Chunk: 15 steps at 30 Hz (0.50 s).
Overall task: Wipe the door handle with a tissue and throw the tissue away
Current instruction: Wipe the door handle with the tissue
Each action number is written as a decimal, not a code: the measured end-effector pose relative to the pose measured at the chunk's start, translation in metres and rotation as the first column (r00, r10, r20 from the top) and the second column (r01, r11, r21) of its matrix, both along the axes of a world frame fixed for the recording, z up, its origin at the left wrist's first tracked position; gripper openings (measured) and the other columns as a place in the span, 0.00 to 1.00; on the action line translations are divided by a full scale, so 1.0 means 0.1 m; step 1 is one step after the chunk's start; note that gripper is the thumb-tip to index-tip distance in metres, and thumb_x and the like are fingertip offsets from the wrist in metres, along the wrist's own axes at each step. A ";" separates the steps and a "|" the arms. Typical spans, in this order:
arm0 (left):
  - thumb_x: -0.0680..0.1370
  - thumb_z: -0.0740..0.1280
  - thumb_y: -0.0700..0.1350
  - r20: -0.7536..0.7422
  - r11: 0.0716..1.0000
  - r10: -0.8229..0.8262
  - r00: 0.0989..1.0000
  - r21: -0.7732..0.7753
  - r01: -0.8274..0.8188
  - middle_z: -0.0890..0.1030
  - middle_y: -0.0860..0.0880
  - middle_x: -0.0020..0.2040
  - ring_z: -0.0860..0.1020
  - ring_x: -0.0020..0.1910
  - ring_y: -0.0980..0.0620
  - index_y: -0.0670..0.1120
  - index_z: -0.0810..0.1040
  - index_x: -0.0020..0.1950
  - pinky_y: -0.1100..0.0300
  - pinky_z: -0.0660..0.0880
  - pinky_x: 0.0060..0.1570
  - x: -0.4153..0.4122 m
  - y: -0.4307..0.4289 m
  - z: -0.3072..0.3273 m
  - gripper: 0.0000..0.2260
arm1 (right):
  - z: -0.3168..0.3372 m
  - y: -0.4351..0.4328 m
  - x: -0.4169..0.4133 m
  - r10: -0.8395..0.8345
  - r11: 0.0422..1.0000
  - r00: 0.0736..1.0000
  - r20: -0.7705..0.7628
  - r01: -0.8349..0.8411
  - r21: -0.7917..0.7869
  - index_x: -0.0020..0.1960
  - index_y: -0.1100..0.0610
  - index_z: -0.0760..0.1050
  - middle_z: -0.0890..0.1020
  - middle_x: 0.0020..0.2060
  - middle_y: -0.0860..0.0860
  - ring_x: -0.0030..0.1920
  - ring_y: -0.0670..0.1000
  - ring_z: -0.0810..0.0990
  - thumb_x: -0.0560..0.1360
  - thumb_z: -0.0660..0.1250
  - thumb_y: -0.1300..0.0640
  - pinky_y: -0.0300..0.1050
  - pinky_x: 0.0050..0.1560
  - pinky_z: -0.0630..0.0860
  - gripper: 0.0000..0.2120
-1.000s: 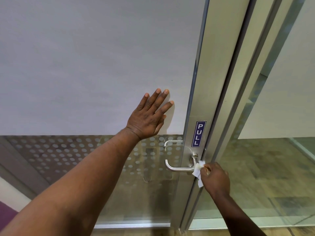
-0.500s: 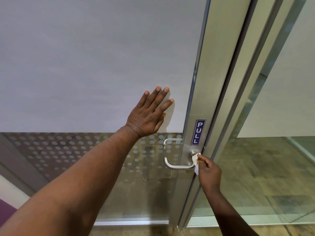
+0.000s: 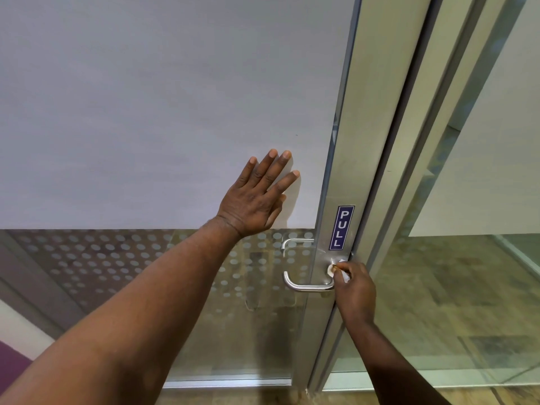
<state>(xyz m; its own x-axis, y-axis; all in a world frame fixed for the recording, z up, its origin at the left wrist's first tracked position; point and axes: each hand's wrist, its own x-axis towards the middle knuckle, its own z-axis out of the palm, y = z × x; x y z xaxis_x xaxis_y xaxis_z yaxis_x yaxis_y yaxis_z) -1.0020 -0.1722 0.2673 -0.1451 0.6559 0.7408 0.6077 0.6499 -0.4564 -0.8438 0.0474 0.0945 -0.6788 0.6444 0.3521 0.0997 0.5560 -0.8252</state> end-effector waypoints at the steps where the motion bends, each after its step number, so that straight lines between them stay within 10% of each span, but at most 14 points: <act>1: 0.83 0.58 0.50 -0.002 1.000 0.000 1.000 0.002 0.000 0.54 0.41 0.83 0.43 0.83 0.43 0.48 0.55 0.84 0.46 0.39 0.81 0.00 0.00 0.00 0.29 | -0.02 0.00 0.00 -0.045 0.998 0.999 -0.018 0.044 -0.052 0.47 0.50 0.82 0.82 0.47 0.47 0.45 0.49 0.81 0.74 0.71 0.57 0.44 0.46 0.76 0.03; 15: 0.83 0.59 0.51 -0.004 1.000 0.015 1.000 -0.011 -0.015 0.53 0.40 0.83 0.42 0.83 0.43 0.48 0.54 0.84 0.45 0.38 0.81 -0.02 0.00 -0.01 0.30 | -0.04 -0.13 -0.10 -0.063 0.987 0.992 -0.107 0.047 -0.151 0.45 0.47 0.81 0.82 0.45 0.45 0.44 0.45 0.81 0.72 0.75 0.57 0.40 0.46 0.76 0.06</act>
<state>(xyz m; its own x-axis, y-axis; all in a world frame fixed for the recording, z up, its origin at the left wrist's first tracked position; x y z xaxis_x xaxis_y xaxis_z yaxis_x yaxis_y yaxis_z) -1.0041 -0.1718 0.2663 -0.1521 0.6615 0.7343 0.5956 0.6543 -0.4660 -0.8540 0.0349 0.0909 -0.6028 0.7302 0.3216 0.0296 0.4233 -0.9055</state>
